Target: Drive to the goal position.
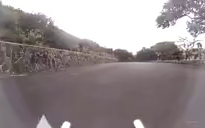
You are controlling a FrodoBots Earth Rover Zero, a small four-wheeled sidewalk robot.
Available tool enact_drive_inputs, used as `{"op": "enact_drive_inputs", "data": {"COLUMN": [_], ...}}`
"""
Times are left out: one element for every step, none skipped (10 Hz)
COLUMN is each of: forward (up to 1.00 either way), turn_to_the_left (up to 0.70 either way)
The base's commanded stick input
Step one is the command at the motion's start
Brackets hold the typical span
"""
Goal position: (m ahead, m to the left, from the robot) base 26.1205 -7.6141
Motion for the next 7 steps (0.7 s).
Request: {"op": "enact_drive_inputs", "data": {"forward": [0.50, 0.50, 0.50, 0.50, 0.50, 0.50, 0.50], "turn_to_the_left": [0.00, 0.00, 0.00, 0.00, 0.00, 0.00, 0.00]}}
